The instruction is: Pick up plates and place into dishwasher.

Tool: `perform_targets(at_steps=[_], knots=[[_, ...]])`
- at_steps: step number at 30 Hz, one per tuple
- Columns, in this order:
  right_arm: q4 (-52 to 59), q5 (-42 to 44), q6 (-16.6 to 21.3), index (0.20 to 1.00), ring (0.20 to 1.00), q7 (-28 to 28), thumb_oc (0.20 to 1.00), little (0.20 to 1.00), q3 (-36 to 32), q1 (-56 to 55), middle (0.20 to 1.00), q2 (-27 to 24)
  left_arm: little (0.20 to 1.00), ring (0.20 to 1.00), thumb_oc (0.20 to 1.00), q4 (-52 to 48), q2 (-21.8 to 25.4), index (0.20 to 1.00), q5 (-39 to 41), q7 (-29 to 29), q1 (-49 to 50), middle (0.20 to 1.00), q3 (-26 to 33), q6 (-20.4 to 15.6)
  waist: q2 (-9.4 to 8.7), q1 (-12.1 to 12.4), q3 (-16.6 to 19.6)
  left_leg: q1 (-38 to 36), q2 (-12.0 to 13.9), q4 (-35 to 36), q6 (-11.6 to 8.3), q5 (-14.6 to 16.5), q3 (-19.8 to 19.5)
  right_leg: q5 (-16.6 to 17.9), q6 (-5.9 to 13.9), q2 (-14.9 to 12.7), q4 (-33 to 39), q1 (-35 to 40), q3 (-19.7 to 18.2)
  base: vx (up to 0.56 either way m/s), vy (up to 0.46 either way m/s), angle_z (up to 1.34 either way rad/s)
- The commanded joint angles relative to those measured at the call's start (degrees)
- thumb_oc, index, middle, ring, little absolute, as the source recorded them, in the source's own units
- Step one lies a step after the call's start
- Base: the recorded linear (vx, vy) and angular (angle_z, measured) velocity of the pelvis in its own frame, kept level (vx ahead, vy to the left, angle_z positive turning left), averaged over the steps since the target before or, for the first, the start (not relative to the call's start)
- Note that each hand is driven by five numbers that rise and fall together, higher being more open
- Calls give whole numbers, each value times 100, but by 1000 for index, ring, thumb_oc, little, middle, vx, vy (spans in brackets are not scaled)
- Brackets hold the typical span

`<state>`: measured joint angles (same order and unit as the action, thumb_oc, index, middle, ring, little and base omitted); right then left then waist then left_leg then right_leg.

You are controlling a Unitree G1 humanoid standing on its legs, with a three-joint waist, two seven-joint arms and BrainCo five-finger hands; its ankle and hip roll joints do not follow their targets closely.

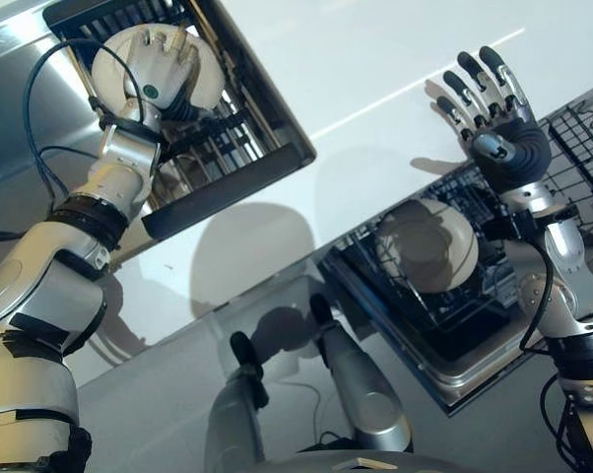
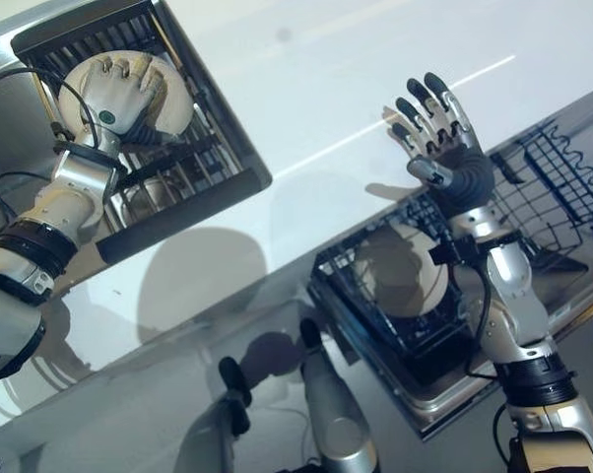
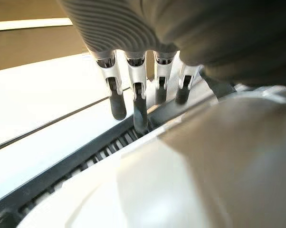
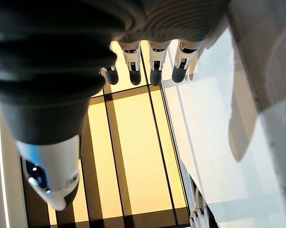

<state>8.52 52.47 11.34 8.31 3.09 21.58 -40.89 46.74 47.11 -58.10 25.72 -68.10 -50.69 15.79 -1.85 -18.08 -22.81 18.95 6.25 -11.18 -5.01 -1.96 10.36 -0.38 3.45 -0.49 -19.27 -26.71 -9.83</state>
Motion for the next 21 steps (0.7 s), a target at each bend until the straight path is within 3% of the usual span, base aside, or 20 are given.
perform_targets(at_steps=[1,13,21], knots=[[30,191,290,1000,1000,19,1000,1000,-194,82,1000,238,200,200,200,871,573,200,-119,174,-658,200,268,826,-303,10,-41,354,45,-68,140,-31,-117,31,71,-179,172,29,280,-4,-2,-3],[-17,258,344,1000,1000,157,1000,1000,-202,-29,1000,234,200,200,200,743,691,200,-82,500,-852,200,259,755,-251,6,-3,328,36,-98,145,2,-138,-6,47,-176,163,70,265,5,5,-2],[-23,301,323,1000,1000,178,1000,1000,-242,-82,1000,227,200,200,200,483,860,200,-4,410,-994,200,261,642,-203,41,12,287,21,-55,153,5,-154,-7,55,-189,204,126,284,2,-2,2]])
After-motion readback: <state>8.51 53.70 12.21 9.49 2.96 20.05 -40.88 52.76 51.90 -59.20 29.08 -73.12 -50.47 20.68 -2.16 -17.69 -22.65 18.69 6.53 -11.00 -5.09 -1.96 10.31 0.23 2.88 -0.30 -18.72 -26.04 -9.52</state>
